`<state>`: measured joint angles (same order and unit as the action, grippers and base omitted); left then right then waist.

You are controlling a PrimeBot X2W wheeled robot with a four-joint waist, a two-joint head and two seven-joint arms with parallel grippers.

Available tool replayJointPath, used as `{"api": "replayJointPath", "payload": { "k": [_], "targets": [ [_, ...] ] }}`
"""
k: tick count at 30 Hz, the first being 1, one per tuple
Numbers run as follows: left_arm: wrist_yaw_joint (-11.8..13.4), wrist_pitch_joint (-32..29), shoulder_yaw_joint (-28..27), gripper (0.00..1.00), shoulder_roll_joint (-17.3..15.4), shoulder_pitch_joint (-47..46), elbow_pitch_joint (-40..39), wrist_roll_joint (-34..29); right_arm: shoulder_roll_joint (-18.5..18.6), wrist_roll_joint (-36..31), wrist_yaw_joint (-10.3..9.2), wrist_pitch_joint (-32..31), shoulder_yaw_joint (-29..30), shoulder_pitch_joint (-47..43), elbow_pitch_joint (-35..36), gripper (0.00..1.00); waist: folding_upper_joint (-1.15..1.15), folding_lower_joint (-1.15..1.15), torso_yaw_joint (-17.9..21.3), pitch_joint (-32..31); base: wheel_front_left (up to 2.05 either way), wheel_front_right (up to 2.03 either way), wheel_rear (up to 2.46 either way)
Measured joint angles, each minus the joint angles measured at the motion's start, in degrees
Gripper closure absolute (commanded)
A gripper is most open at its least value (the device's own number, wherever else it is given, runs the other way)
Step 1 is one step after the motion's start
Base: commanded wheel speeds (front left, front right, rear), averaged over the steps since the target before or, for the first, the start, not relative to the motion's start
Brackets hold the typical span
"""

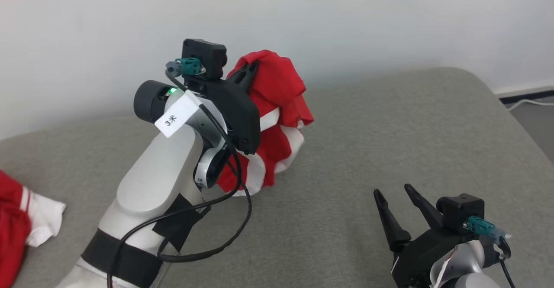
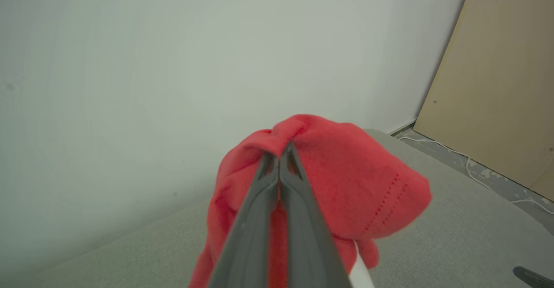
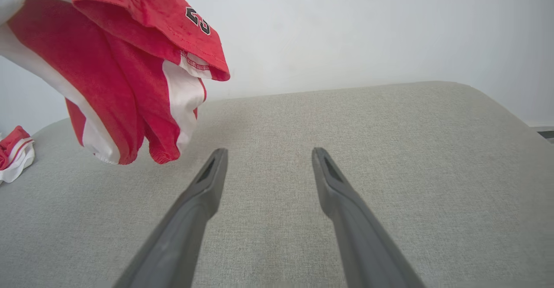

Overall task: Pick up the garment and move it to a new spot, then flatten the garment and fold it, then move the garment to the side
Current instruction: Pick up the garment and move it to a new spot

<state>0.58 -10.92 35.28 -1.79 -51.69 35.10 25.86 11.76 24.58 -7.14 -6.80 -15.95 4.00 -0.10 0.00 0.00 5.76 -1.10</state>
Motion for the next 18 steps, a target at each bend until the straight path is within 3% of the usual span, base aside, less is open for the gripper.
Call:
{"api": "replayJointPath", "payload": {
  "k": [11,12,13,18],
  "targets": [
    [0.5,-2.3,4.2,1.00,0.1,1.3,0.5,0.9,-0.1,0.0,0.00,-0.3,0.4,0.0,1.0,0.00,0.00,0.00,5.7,1.9,0.00,0.00,0.00],
    [0.5,-2.5,4.8,0.65,0.0,1.3,1.1,1.0,-0.1,0.0,0.00,-0.2,0.7,0.0,1.1,0.00,0.00,-0.01,5.9,2.3,0.00,0.00,0.00],
    [0.5,-2.7,5.3,0.00,0.0,1.5,1.6,1.0,-0.1,0.0,0.00,-0.2,0.8,0.0,1.2,0.00,0.00,-0.01,6.0,2.7,0.00,0.00,0.00],
    [0.9,-3.2,6.7,0.00,-0.1,2.0,3.8,2.3,-0.1,0.0,0.00,0.3,1.9,0.1,1.2,0.00,0.00,-0.01,5.9,4.3,0.00,0.00,0.00]
  ]
}}
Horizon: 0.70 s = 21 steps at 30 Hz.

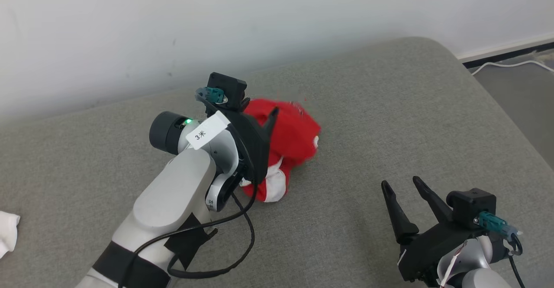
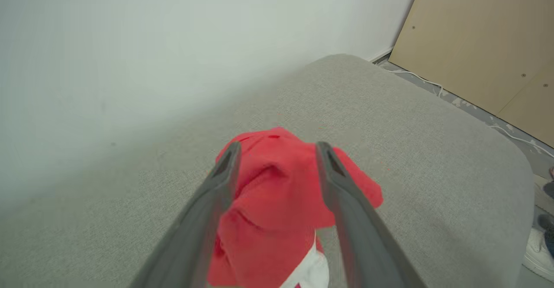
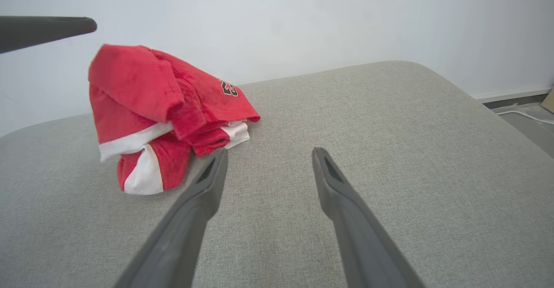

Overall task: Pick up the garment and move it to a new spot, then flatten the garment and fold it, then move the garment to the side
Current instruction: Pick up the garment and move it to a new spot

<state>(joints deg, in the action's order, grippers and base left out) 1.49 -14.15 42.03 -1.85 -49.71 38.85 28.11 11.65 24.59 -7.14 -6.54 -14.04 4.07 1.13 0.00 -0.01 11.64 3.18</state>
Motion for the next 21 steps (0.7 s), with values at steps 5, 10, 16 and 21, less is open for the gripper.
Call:
{"api": "replayJointPath", "payload": {
  "k": [5,10,16,21],
  "targets": [
    [-0.1,0.5,0.2,0.00,0.0,0.0,-0.4,2.7,-0.2,0.0,0.00,0.1,0.2,0.0,-0.4,0.00,0.00,0.01,-1.2,0.3,0.00,0.00,0.00],
    [-0.1,2.5,-0.8,0.00,0.0,-0.1,-1.0,3.3,-0.5,0.0,0.00,0.5,0.5,0.1,-0.8,0.00,0.00,0.00,-3.2,0.3,0.00,0.00,0.00],
    [1.7,7.2,-2.9,0.00,-1.8,1.4,-4.6,2.6,-0.6,0.0,0.00,1.1,1.4,0.0,-1.1,0.00,0.00,0.01,-5.7,-0.3,0.00,0.00,0.00],
    [5.1,13.9,-8.4,0.00,-10.0,14.4,-12.6,2.0,-0.8,0.0,0.00,1.5,1.9,-1.9,-1.2,0.00,0.00,0.01,-8.5,-1.9,0.00,0.00,0.00]
  ]
}}
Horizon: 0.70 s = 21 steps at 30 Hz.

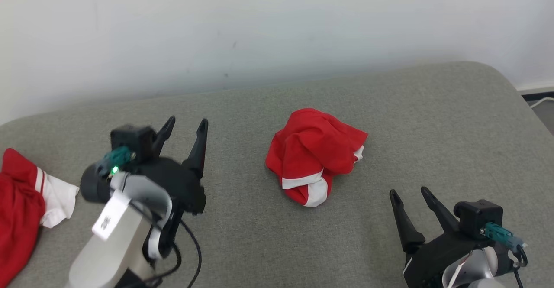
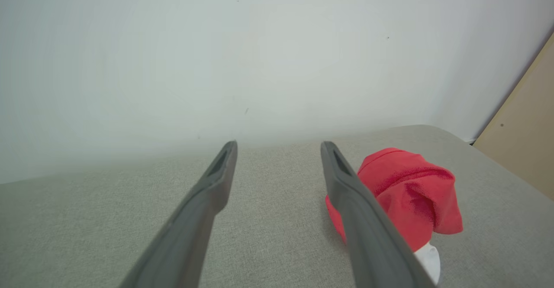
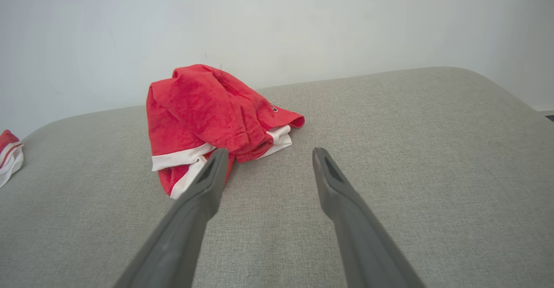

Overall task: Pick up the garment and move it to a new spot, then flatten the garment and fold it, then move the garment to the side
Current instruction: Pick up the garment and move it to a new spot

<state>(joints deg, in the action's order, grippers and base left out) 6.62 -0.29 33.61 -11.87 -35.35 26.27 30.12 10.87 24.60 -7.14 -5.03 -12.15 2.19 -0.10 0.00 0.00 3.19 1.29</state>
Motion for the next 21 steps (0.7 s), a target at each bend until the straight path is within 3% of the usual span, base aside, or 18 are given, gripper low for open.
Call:
{"api": "replayJointPath", "payload": {
  "k": [11,21],
  "targets": [
    [0.5,5.9,-4.8,0.00,-3.0,18.4,-11.1,1.1,-0.8,-0.6,0.00,0.1,0.8,-2.1,0.0,0.00,0.00,0.00,-1.4,-1.2,0.00,0.00,0.00],
    [0.5,12.6,-13.4,0.00,-0.7,30.3,-16.1,0.4,-2.0,-2.1,-0.01,1.5,5.8,-4.6,0.1,0.00,0.00,0.00,-0.3,-1.4,0.00,0.00,0.00]
  ]
}}
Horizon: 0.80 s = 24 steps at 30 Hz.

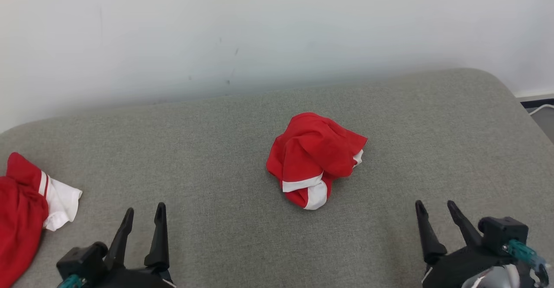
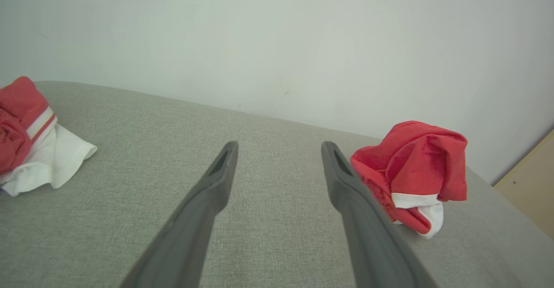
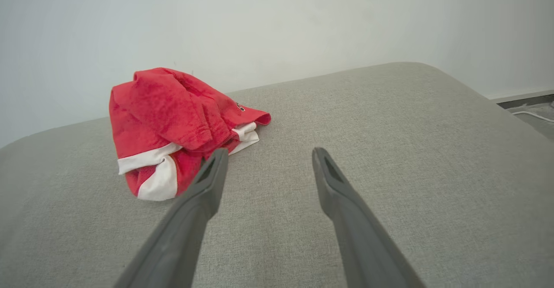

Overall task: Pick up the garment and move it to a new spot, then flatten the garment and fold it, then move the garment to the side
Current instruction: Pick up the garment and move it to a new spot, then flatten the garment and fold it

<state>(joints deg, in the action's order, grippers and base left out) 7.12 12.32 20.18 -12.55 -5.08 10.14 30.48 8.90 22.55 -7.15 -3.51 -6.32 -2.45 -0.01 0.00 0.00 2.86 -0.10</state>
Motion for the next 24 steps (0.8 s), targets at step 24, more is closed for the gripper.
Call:
{"api": "replayJointPath", "payload": {
  "k": [24],
  "targets": [
    [-3.0,-7.7,6.9,0.00,2.2,5.8,-0.2,-4.1,-1.6,-2.9,-0.16,1.0,1.5,-0.4,1.4,0.00,0.00,0.00,0.6,0.3,0.00,0.00,0.00]
  ]
}}
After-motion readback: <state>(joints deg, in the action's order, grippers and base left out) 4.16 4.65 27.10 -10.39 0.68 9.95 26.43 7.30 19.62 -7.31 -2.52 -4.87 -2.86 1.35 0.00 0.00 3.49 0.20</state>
